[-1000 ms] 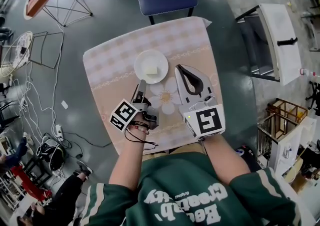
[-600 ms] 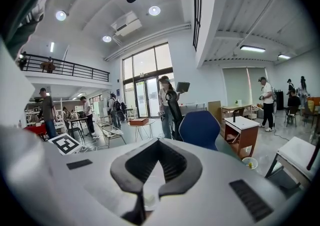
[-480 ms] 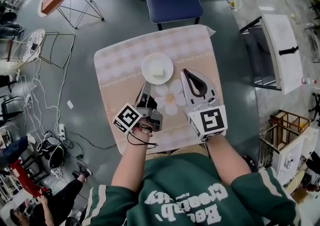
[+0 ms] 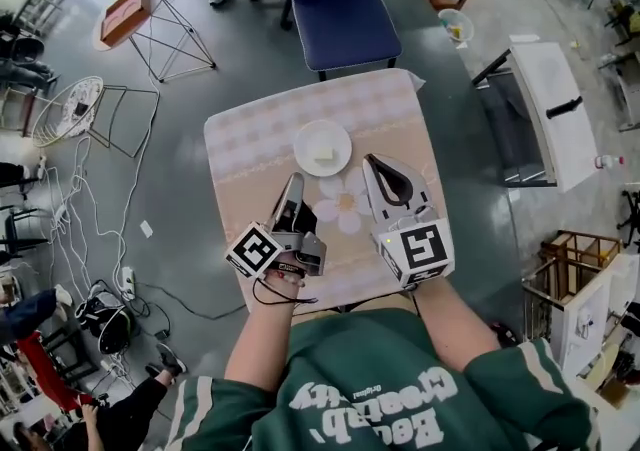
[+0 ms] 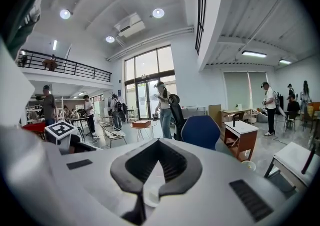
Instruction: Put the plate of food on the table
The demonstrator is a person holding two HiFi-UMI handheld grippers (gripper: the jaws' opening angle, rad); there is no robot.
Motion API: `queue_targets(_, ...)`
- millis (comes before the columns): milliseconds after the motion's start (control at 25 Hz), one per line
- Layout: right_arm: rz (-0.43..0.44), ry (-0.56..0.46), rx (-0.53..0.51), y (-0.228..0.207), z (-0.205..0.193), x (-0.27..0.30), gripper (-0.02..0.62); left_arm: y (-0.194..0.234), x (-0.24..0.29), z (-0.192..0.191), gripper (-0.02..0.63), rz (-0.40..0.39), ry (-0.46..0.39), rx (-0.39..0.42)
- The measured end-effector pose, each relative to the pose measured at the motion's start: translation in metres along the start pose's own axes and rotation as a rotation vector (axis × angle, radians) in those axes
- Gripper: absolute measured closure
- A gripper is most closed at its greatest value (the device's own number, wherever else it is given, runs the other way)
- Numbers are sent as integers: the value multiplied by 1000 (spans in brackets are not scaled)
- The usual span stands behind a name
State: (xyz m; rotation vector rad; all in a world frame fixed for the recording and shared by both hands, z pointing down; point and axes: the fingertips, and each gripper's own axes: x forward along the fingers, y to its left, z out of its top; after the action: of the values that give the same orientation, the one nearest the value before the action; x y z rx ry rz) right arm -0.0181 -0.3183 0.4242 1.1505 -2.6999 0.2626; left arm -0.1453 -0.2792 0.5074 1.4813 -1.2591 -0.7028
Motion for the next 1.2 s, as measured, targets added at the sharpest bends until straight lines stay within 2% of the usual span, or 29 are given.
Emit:
queue_targets(120,-8,-10,-7,13,7,-11,581,-24,-14,3,597,-64,9,-5)
queue_targets(520,-55,-38,3,66,18,-68,581,-83,-103,11,598,-221,54,194)
queue_targets(720,-80,-55,-1,98,25,-100,581,-102,-154,13,597,-268,55,259)
queue_targets(920,-86,-73,6,126,36,-131,581,-122,-193,6,597,-283,75,459)
queue_targets(1200,-76,-85,-15,142,49,-155,581,-150,-215,-10,597,-301,83,733)
